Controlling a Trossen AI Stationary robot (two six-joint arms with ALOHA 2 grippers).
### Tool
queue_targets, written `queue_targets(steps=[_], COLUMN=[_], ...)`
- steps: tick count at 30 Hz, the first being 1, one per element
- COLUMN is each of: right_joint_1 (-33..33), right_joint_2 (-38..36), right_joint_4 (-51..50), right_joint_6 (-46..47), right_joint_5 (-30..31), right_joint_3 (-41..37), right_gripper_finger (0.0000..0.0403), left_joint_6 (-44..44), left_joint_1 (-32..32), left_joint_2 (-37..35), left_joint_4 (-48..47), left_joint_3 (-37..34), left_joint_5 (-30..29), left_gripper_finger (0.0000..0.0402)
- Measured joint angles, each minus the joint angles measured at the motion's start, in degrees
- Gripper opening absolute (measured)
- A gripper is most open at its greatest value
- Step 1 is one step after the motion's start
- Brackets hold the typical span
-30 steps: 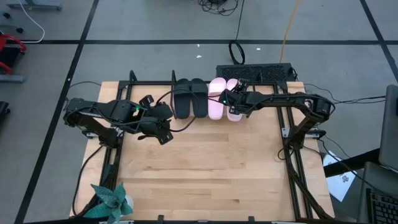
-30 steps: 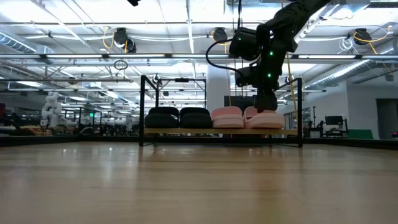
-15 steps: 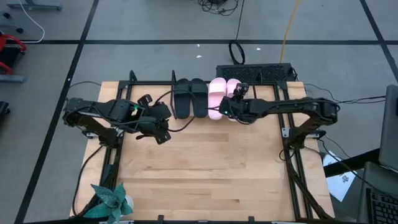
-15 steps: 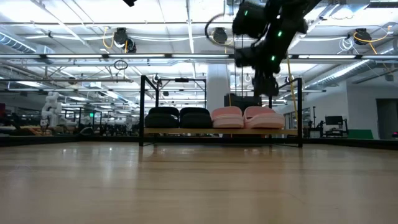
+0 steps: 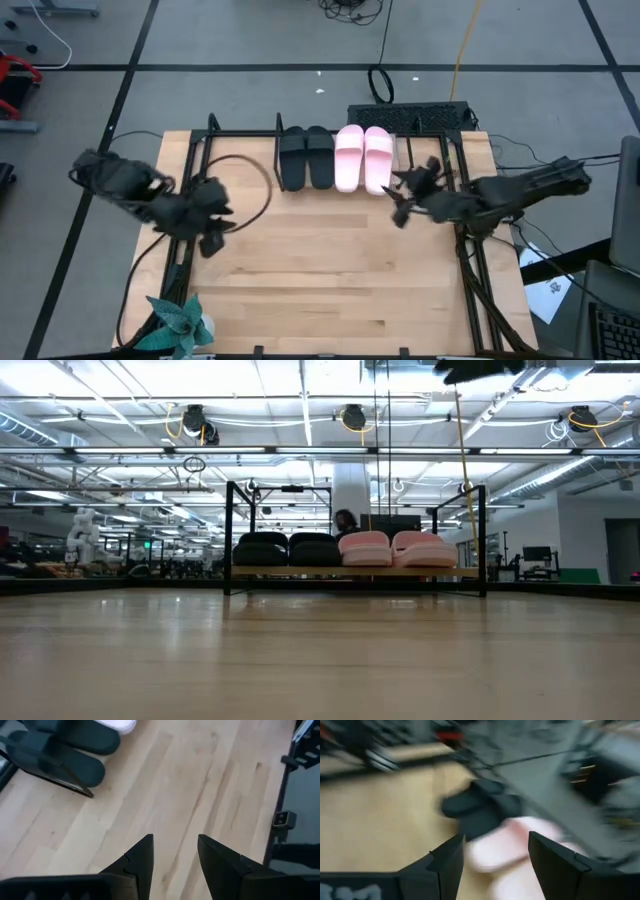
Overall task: Pick and place slides into the shelf
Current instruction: Return to Home Position
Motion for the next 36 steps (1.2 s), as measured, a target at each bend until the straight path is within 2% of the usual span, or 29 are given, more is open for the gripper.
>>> queue_targets(steps=[4, 6, 9, 12, 17, 21, 24, 27, 29, 33, 36], right_joint_1=[5.42, 7.69, 10.40, 11.01, 6.82, -0.39, -6.50, -11.70, -14.40, -17.46, -17.93], right_joint_2=[-7.26, -10.01, -13.34, -15.58, -19.42, -25.20, -30.50, -36.23, -40.00, -44.88, -45.36], right_joint_4=[-0.52, -0.09, 4.53, 14.11, 31.16, 31.33, 31.15, 30.87, 29.92, 24.76, 21.58], right_joint_6=[6.72, 8.91, 13.70, 15.57, 13.08, 8.75, 3.32, -0.84, -3.05, -3.27, -1.31], right_joint_5=[-6.58, -7.65, -7.30, -7.19, -7.38, -9.71, -15.71, -19.65, -21.83, -32.13, -38.34], right_joint_3=[-0.60, -2.81, -9.92, -19.98, -33.87, -37.23, -37.24, -37.24, -37.24, -37.20, -37.30], right_gripper_finger=[0.0208, 0.0208, 0.0208, 0.0208, 0.0208, 0.0208, 0.0208, 0.0208, 0.0208, 0.0208, 0.0208], left_joint_6=[-7.38, -11.77, -19.72, -23.43, -16.53, -6.34, 3.72, 15.41, 21.93, 26.74, 27.91], left_joint_1=[-10.24, -14.85, -20.69, -24.64, -24.96, -18.69, -11.39, -2.46, 4.20, 16.44, 23.49], left_joint_2=[-2.42, -3.46, -5.25, -8.51, -17.44, -27.33, -35.91, -44.25, -48.90, -53.78, -53.32], left_joint_4=[-0.68, -0.62, 2.04, 11.77, 32.15, 44.65, 53.73, 63.99, 68.86, 71.67, 71.86], left_joint_3=[-3.70, -7.95, -17.23, -28.18, -45.11, -56.46, -63.75, -69.97, -73.30, -77.04, -78.15], left_joint_5=[-9.68, -13.74, -17.96, -23.50, -29.58, -29.54, -26.25, -17.87, -9.89, 5.19, 12.86], left_gripper_finger=[0.0150, 0.0150, 0.0150, 0.0150, 0.0150, 0.0150, 0.0150, 0.0150, 0.0150, 0.0150, 0.0150])
